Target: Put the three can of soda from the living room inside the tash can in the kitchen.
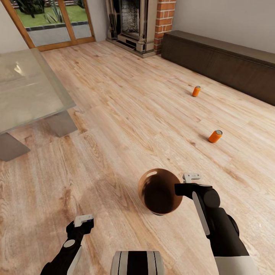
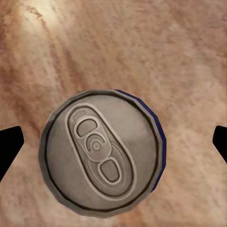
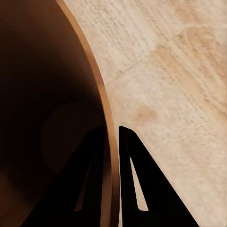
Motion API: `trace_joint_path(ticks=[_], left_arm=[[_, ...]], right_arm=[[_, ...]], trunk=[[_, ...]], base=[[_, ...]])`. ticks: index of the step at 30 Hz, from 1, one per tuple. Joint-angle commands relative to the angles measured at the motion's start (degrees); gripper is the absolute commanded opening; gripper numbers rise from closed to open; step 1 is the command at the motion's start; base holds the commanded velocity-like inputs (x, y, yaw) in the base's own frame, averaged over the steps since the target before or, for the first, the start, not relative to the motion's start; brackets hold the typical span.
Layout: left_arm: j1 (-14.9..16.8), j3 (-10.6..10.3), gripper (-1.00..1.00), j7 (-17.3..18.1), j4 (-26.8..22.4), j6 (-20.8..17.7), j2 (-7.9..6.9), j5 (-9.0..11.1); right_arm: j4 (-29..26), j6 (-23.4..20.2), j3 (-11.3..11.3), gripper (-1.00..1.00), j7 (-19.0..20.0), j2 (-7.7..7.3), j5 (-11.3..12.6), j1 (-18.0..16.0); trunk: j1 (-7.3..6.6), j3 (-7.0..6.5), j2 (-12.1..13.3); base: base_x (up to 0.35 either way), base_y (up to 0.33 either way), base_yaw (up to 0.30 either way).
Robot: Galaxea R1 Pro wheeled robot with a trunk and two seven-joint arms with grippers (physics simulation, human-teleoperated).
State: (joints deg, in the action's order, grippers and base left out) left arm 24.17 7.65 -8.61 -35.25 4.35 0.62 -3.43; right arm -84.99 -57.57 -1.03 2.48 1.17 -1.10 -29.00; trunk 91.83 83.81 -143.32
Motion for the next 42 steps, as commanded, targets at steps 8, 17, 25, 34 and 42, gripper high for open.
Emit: trace_joint_path(ticks=[8, 17, 25, 34, 42], left_arm=[[0.0, 0.0, 1.0, 0.0, 0.0, -0.02, 0.0, 0.0], [0.0, 0.0, 1.0, 0.0, 0.0, 0.02, 0.0, 0.0], [0.0, 0.0, 1.0, 0.0, 0.0, -0.03, 0.0, 0.0], [0.0, 0.0, 1.0, 0.0, 0.0, -0.04, 0.0, 0.0], [0.0, 0.0, 1.0, 0.0, 0.0, -0.04, 0.0, 0.0]], right_arm=[[-1.08, 0.0, -0.02, -1.0, 0.32, 0.06, 1.01, -0.01], [-1.3, 0.0, 0.0, -1.0, 0.31, 0.13, 1.01, -0.01], [-1.32, 0.0, 0.01, -1.0, 0.31, 0.15, 1.01, -0.01], [-1.33, 0.0, 0.04, -1.0, 0.32, 0.15, 1.01, -0.01], [-1.32, 0.0, 0.03, -1.0, 0.29, 0.15, 1.01, -0.01]], trunk=[[0.0, 0.0, 0.0], [0.0, 0.0, 0.0], [0.05, 0.44, -0.03], [0.05, 0.44, -0.03], [0.1, 0.88, -0.06]], base=[[0.0, 0.0, 0.0], [0.0, 0.0, 0.0], [0.0, 0.0, 0.0], [0.0, 0.0, 0.0], [0.0, 0.0, 0.0]])
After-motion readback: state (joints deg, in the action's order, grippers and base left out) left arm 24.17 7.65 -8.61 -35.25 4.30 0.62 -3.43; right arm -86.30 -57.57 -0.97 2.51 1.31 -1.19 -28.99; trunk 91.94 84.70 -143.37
